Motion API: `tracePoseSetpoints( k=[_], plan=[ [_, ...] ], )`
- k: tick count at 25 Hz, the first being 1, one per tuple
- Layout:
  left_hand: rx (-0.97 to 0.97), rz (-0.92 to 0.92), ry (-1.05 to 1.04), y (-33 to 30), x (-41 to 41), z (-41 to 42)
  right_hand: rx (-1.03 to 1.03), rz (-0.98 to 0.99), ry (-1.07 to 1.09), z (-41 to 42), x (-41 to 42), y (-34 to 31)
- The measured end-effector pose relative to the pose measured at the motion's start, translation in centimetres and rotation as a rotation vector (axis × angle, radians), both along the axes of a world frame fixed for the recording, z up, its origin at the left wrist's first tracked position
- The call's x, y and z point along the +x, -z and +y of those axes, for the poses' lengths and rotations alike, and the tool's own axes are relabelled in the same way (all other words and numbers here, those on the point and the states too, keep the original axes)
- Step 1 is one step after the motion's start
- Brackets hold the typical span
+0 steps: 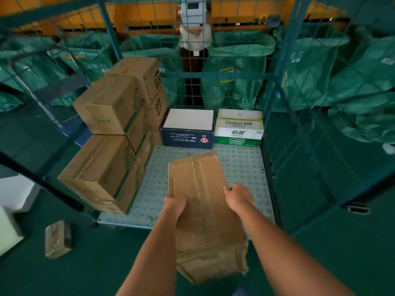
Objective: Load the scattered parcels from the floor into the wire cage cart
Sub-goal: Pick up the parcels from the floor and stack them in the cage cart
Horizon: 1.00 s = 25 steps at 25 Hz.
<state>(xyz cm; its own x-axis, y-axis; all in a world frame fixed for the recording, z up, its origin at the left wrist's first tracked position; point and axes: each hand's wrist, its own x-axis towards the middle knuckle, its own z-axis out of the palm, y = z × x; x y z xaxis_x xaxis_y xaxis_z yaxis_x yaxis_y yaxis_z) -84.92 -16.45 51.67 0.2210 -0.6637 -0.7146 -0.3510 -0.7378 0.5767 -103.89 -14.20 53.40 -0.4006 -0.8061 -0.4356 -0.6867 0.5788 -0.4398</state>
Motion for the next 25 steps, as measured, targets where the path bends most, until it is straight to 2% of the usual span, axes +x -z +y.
tracePoseSetpoints(
  k=[4,8,11,14,19,22,24,25],
  plan=[
    [0.009,-0.017,-0.06,1.2,2.3,-8.1,0.003,-0.056,-0.088,-9.2,1.7,0.3],
    [0.046,-0.23,-0.061,2.4,3.3,-17.7,0.035,-0.125,-0.179,-19.5,3.3,2.7],
    [0.056,-0.241,-0.101,3.9,4.4,-25.0,0.078,-0.18,-0.202,-27.3,5.0,4.6],
    [0.063,-0.107,-0.162,6.7,6.4,-31.4,0.06,-0.21,-0.203,-34.5,7.4,7.0],
    [0.207,0.093,-0.221,13.9,8.6,-39.2,-0.029,-0.019,-0.378,-44.4,11.2,13.8],
    [0.333,0.398,-0.4,20.3,10.0,-42.9,-0.063,0.06,-0.387,-48.5,12.4,18.8],
    [0.429,0.617,-0.502,24.2,10.7,-44.2,-0.006,0.057,-0.362,-50.5,13.1,22.4],
    [0.457,0.665,-0.513,25.3,10.8,-44.5,0.031,0.051,-0.341,-50.9,13.2,23.9]
  ],
)
